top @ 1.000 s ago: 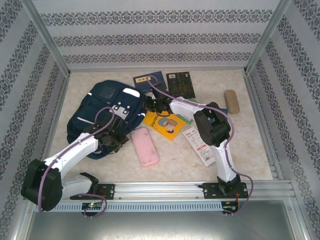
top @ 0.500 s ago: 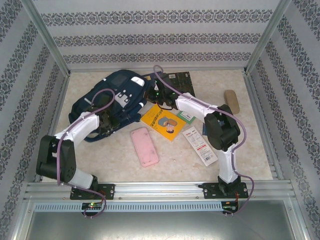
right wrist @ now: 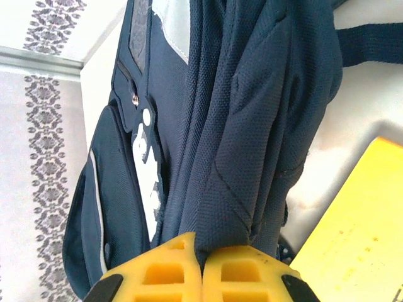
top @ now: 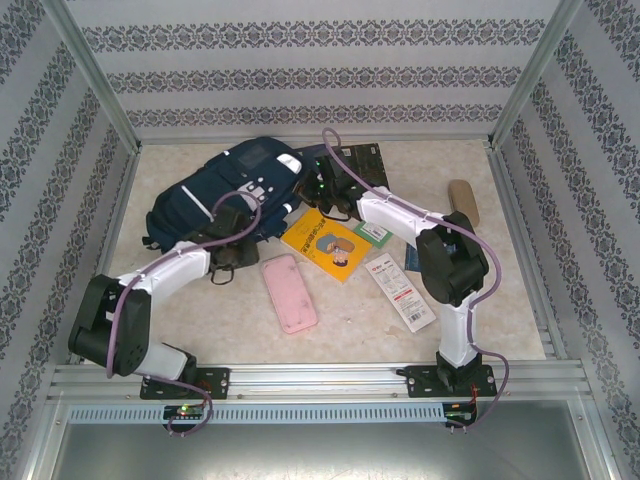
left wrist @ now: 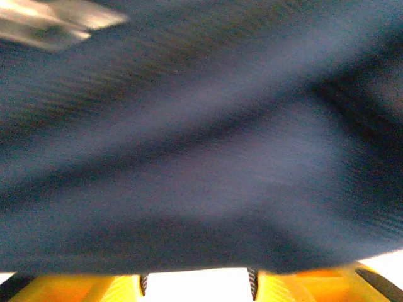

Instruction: Pack the student bag

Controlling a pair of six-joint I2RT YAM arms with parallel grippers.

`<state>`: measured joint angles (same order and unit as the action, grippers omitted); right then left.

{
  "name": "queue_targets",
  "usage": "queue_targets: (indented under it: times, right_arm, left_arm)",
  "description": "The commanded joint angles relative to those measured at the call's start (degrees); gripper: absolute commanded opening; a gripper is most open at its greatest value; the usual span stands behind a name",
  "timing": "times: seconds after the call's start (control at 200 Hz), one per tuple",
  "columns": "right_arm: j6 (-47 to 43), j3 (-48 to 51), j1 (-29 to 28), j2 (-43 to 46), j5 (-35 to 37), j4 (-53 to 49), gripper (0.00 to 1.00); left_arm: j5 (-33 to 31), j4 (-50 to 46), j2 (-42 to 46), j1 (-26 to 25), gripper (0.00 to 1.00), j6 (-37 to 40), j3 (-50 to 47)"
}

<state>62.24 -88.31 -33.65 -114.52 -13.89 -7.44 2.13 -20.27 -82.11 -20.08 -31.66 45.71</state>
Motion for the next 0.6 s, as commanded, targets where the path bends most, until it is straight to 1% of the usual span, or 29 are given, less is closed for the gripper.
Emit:
queue_targets:
  times: [0.0,0.06,0.13,0.265,0.41,0.595]
  right_arm:
    - [5.0,-1.4,-1.2,1.1,-5.7,2.9,0.00]
    - [6.1,-1.7,-1.2,0.9,-6.1,3.1,0.00]
    - [7.3,-1.8,-1.3,0.7,-6.7,3.7,0.00]
    - [8.3,-1.8,-1.4,0.5,-7.4,3.9,0.00]
    - [8.9,-1.5,-1.4,0.6,-7.8,4.0,0.00]
    - [8.9,-1.3,-1.5,0.8,-8.2,3.7,0.00]
  left_arm:
    - [-3.7,10.3,2.9,-4.7,0.47,4.5,-2.2]
    - [-5.6,12.6,3.5,-6.2,0.47,4.4,-3.4]
    - [-9.1,14.8,3.3,-7.6,0.48,4.6,-4.0]
    - [-15.6,16.1,1.8,-8.3,0.50,3.7,-3.5]
    - [-19.2,16.7,0.6,-8.3,0.50,1.3,-2.4]
    - [-21.6,17.3,-2.1,-8.3,0.49,-0.3,0.3]
